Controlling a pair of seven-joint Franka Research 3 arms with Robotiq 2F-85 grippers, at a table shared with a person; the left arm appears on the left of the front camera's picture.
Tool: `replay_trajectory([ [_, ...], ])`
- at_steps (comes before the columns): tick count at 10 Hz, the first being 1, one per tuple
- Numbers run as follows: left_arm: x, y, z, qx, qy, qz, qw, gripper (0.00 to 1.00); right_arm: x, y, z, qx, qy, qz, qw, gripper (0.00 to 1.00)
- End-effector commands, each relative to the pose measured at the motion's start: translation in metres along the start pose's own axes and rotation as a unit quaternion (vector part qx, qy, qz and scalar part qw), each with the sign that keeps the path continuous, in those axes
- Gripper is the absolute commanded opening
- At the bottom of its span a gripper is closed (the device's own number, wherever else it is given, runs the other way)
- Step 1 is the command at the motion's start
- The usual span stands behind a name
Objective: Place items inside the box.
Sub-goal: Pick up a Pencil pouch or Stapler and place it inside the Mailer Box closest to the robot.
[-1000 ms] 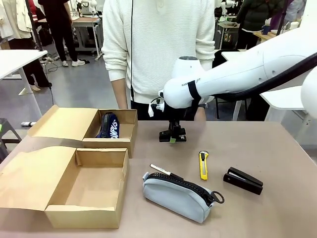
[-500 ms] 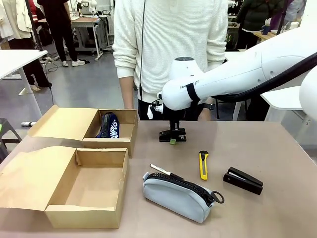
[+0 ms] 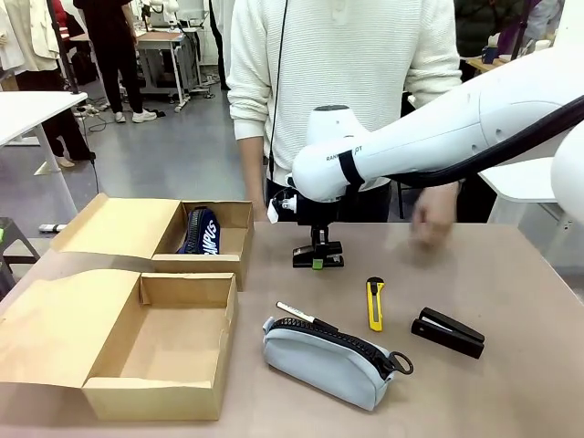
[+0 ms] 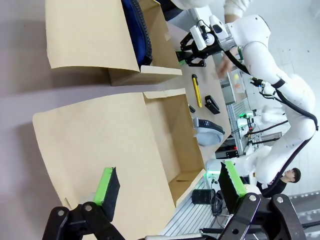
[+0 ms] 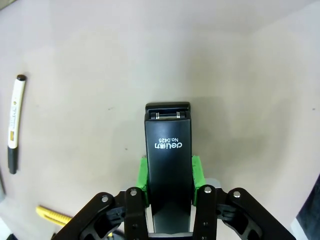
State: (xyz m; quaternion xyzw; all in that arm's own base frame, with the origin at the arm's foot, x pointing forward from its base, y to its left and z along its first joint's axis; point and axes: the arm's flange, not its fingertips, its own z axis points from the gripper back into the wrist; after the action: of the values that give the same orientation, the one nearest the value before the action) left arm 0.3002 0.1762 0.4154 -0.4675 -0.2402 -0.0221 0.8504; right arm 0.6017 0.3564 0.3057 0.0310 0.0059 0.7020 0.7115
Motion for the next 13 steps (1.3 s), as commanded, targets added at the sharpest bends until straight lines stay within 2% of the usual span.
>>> replay_trajectory([
  [1,0.000,0.000,-0.001,-0.009,-0.010,-0.010,1.000,1.00,0.005,0.003,0.008,0.014,0.006,-0.017,1.000,0.00],
  [2,0.000,0.000,-0.001,-0.009,-0.010,-0.010,1.000,1.00,0.006,0.004,0.009,0.020,0.007,-0.018,1.000,0.00],
  [3,0.000,0.000,-0.001,-0.009,-0.010,-0.010,1.000,1.00,0.009,0.009,0.013,0.030,-0.002,-0.047,0.998,0.00],
  [5,0.000,0.000,-0.001,-0.009,-0.010,-0.010,1.000,1.00,0.006,0.040,0.041,0.016,0.002,-0.085,0.996,0.00],
  [6,0.000,0.000,-0.001,-0.009,-0.010,-0.010,1.000,1.00,0.002,0.050,0.050,0.010,-0.012,-0.096,0.995,0.00],
  [7,0.000,0.000,-0.001,-0.009,-0.010,-0.010,1.000,1.00,0.001,0.056,0.052,0.027,-0.009,-0.110,0.994,0.00],
  [8,0.000,0.000,-0.001,-0.009,-0.010,-0.010,1.000,1.00,0.005,0.075,0.054,0.060,0.005,-0.101,0.993,0.00],
  [9,0.000,0.000,-0.001,-0.009,-0.010,-0.010,1.000,1.00,0.003,0.099,0.062,0.059,0.006,-0.081,0.995,0.00],
  [11,0.000,0.000,-0.001,-0.009,-0.010,-0.010,1.000,1.00,-0.009,0.162,0.085,0.038,0.033,-0.064,0.997,0.00],
  [12,0.000,0.000,-0.001,-0.009,-0.010,-0.010,1.000,1.00,-0.015,0.184,0.090,0.019,0.039,-0.068,0.997,0.00],
  [13,0.000,0.000,-0.001,-0.009,-0.010,-0.010,1.000,1.00,-0.016,0.189,0.090,0.013,0.037,-0.066,0.997,0.00],
])
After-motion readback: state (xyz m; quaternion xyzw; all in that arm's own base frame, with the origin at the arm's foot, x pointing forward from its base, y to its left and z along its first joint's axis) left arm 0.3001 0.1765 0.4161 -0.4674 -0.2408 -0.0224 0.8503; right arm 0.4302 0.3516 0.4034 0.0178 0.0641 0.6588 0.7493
